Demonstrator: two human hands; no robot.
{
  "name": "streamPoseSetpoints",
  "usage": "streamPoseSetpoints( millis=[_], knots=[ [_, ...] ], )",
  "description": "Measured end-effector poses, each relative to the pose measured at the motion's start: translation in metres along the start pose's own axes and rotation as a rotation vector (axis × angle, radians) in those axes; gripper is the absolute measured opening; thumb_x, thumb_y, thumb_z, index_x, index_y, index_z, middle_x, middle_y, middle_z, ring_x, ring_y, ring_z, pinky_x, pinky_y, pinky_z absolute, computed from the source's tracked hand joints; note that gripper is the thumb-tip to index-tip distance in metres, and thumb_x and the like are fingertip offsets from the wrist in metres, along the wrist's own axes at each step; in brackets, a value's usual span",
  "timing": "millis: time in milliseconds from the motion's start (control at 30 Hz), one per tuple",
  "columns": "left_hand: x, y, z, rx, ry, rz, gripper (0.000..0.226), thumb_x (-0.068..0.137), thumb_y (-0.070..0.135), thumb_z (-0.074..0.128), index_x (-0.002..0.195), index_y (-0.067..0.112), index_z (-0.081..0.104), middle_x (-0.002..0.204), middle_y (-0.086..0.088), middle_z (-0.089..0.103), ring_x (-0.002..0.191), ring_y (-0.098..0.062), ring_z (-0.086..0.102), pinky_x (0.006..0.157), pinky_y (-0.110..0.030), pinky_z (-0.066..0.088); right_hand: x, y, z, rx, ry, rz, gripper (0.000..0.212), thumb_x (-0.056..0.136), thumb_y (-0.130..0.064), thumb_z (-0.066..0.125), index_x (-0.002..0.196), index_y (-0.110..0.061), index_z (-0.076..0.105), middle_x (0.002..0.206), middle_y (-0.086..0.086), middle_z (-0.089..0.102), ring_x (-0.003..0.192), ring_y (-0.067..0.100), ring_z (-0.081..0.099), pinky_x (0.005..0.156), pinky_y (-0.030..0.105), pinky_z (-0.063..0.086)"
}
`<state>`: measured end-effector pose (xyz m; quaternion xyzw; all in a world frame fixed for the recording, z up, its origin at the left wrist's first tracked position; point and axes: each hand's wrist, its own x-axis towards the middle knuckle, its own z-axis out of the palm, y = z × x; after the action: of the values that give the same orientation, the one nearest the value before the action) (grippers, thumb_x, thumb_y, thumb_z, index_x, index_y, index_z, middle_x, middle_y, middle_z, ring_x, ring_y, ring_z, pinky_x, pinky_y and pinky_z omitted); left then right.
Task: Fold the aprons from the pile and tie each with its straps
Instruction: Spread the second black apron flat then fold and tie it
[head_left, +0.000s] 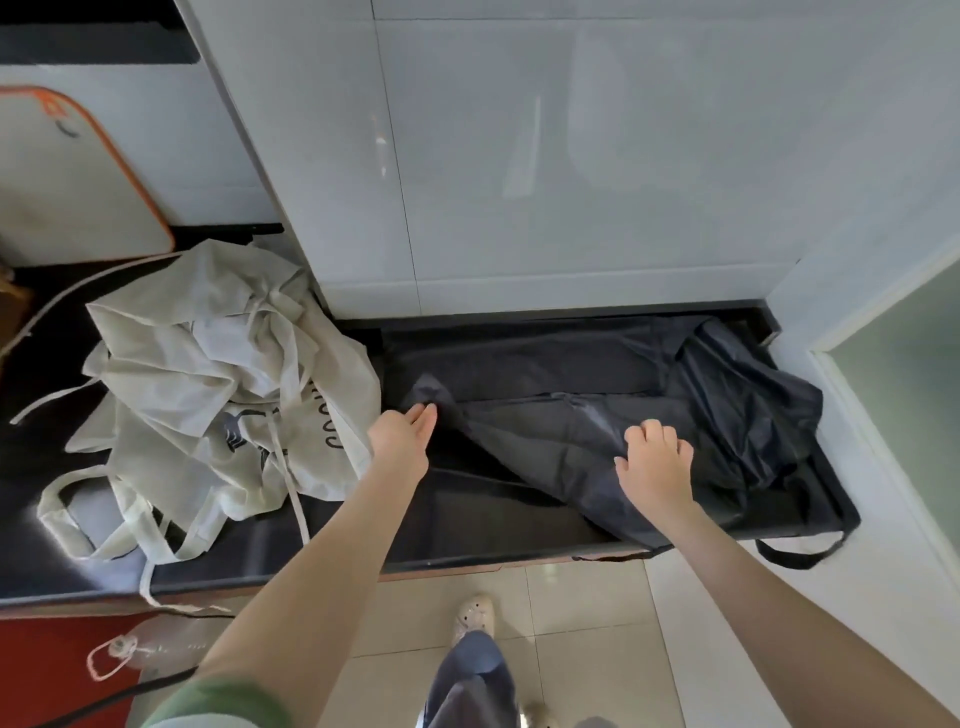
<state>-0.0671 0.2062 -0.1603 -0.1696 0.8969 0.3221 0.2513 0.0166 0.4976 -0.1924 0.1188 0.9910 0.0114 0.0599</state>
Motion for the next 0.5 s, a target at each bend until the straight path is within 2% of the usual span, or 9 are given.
streamPoseSetpoints(
  millis=[33,100,133,167,200,267,367,433,500],
  knots=[
    [0.002,0.005,0.004,0.069,-0.022,0.003,0.062,0.099,0.012,0.03,0.154,0.019,0.003,0.161,0.003,0.009,0.138,-0.016,0.034,0.107,-0.028,0.037,0.006,0.006,0.002,-0.023,-0.045,0.01,0.032,0.092,-0.032,0.06,0.118,-0.013,0.059,0.128,0.008,0.05,0.118,0.028,0.045,0.098,0.041,0.033],
    [0.001,0.013,0.012,-0.085,-0.02,0.075,0.075,0.093,-0.001,0.045,0.153,0.023,0.009,0.152,0.003,0.025,0.129,-0.02,0.042,0.108,-0.036,0.038,0.015,0.012,0.009,-0.031,-0.122,0.01,0.035,0.097,-0.039,0.051,0.126,-0.018,0.054,0.138,0.004,0.042,0.128,0.024,0.037,0.104,0.039,0.029],
    [0.004,0.016,0.023,0.07,-0.043,0.257,0.087,0.088,-0.006,0.052,0.153,0.026,0.005,0.157,-0.002,0.018,0.136,-0.025,0.034,0.113,-0.042,0.032,0.019,0.012,0.013,-0.014,-0.147,0.013,0.036,0.097,-0.04,0.05,0.127,-0.019,0.052,0.138,0.002,0.042,0.128,0.023,0.037,0.104,0.038,0.03],
    [0.002,0.027,0.028,0.313,-0.074,0.378,0.096,0.085,-0.005,0.058,0.153,0.028,-0.001,0.161,-0.006,0.001,0.146,-0.029,0.015,0.118,-0.047,0.017,0.023,0.012,0.017,0.019,-0.165,0.026,0.036,0.097,-0.039,0.051,0.127,-0.019,0.05,0.136,0.002,0.043,0.127,0.023,0.039,0.102,0.038,0.033],
    [-0.003,0.03,0.039,0.548,-0.148,0.487,0.101,0.084,0.001,0.062,0.153,0.029,-0.007,0.16,-0.007,-0.017,0.148,-0.029,-0.007,0.118,-0.05,0.001,0.024,0.011,0.02,0.062,-0.172,0.036,0.035,0.097,-0.038,0.052,0.125,-0.018,0.048,0.133,0.002,0.044,0.124,0.023,0.041,0.1,0.038,0.036],
    [0.002,0.037,0.059,0.837,-0.201,0.731,0.101,0.086,0.02,0.065,0.153,0.026,-0.009,0.156,-0.009,-0.03,0.145,-0.029,-0.024,0.114,-0.054,-0.012,0.028,0.01,0.022,0.168,-0.18,0.049,0.032,0.095,-0.035,0.056,0.12,-0.015,0.049,0.126,0.004,0.047,0.119,0.025,0.044,0.094,0.039,0.04],
    [0.011,0.057,0.084,1.01,-0.2,0.958,0.084,0.089,0.04,0.062,0.154,0.019,0.012,0.16,-0.012,-0.014,0.148,-0.027,-0.013,0.115,-0.056,-0.009,0.029,0.024,0.02,0.232,-0.119,0.092,0.034,0.093,-0.035,0.059,0.121,-0.014,0.055,0.123,0.005,0.053,0.116,0.028,0.049,0.094,0.042,0.039],
    [0.018,0.071,0.096,0.969,-0.203,0.988,0.063,0.094,0.045,0.053,0.147,0.018,0.032,0.161,-0.009,0.008,0.149,-0.023,0.003,0.118,-0.052,-0.002,0.026,0.043,0.015,0.23,-0.026,0.228,0.036,0.092,-0.032,0.061,0.121,-0.011,0.057,0.12,0.01,0.057,0.113,0.032,0.052,0.093,0.045,0.04],
    [0.027,0.085,0.105,0.862,-0.237,0.947,0.047,0.097,0.046,0.045,0.136,0.019,0.047,0.152,-0.005,0.033,0.141,-0.023,0.027,0.117,-0.045,0.016,0.02,0.065,0.007,0.239,0.027,0.441,0.036,0.089,-0.029,0.063,0.116,-0.006,0.054,0.114,0.015,0.057,0.108,0.036,0.052,0.089,0.047,0.043]
  ],
)
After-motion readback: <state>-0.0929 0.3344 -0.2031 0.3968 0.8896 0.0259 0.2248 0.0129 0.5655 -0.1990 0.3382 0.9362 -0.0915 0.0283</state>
